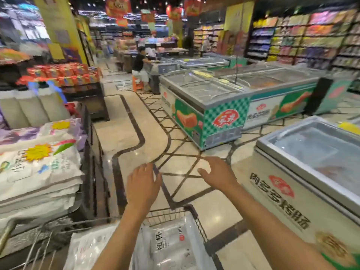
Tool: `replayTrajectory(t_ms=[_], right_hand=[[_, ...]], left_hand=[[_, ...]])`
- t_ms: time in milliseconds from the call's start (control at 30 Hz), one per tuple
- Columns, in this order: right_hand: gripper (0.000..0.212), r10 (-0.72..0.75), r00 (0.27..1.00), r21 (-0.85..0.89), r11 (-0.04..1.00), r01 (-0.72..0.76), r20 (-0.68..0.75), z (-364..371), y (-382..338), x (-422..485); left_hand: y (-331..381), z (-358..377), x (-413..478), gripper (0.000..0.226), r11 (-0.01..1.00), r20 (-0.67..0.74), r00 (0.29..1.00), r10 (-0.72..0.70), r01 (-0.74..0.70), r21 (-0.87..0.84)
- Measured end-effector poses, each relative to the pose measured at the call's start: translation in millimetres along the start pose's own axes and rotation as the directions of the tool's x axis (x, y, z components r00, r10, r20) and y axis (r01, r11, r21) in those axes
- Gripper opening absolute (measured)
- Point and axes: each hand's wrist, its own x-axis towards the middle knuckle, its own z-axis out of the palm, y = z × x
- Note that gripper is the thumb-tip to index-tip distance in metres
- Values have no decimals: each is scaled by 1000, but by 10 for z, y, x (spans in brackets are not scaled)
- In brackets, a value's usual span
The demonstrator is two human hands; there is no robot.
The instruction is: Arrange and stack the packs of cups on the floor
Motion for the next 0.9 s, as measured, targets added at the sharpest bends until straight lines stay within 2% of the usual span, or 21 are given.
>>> replayTrajectory(t_ms=[100,200,333,467,600,733,900], right_hand=[[62,185,980,8,983,-185,-73,-256,718,-606],[65,372,918,30,928,-372,-140,-465,1393,-1311],[63,562,812,49,826,-562,-157,-592,2262,-2250],[62,718,686,89,695,-713,-118,-527,3157,-3156],[60,815,575,93,580,-809,-74,-484,3857,-3891],[60,879,476,112,471,-875,25,-230,4600,-4425],[57,934,342,126,328,-936,106,254,5262,-4932]], left_hand=[[677,252,-175,44,984,57,983,176,-173,-51],[1403,528,-451,47,946,132,938,321,-311,-89],[2317,880,-959,44,856,208,831,515,-492,-158],[3079,1325,-1570,44,785,298,726,620,-580,-218],[3756,1771,-2144,41,738,406,630,662,-642,-207],[4333,2245,-2661,42,728,512,565,647,-657,-195],[4854,3027,-3124,43,769,639,502,583,-594,-235]])
